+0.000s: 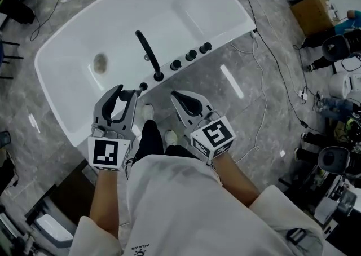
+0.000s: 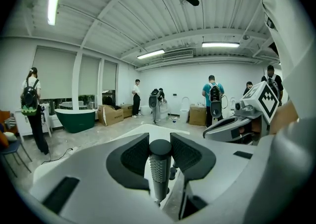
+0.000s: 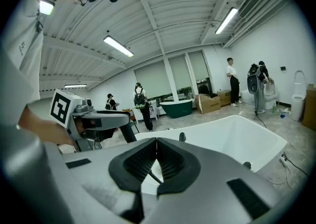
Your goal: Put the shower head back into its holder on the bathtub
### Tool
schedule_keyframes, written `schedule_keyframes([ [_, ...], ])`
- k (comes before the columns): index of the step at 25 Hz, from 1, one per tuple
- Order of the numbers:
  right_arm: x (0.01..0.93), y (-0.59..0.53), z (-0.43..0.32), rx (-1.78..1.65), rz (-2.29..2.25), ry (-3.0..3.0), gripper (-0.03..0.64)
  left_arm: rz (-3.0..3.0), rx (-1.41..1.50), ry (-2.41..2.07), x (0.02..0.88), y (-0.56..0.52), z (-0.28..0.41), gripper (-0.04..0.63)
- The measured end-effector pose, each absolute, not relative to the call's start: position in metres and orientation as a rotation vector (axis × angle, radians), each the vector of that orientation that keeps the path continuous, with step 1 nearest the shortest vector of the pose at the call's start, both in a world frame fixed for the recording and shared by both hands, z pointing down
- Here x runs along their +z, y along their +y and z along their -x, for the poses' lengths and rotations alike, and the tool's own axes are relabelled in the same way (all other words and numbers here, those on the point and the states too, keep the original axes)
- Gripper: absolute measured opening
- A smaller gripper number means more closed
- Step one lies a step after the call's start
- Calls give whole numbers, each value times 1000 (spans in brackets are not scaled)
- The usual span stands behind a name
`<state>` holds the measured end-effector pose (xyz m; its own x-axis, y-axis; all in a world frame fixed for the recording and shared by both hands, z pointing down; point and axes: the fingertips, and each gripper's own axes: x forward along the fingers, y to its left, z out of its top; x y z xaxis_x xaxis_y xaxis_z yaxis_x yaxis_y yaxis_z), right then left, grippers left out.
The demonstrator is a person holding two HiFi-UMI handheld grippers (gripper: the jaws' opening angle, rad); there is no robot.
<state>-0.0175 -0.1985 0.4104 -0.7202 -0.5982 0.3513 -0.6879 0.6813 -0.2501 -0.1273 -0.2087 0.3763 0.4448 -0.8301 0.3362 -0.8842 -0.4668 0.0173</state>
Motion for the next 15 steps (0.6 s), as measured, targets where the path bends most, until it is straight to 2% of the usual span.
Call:
schedule_keyframes([
  [15,469,-219,33,615,-1001,-2570,18,-2442,445,-1445,442,-232,135,141],
])
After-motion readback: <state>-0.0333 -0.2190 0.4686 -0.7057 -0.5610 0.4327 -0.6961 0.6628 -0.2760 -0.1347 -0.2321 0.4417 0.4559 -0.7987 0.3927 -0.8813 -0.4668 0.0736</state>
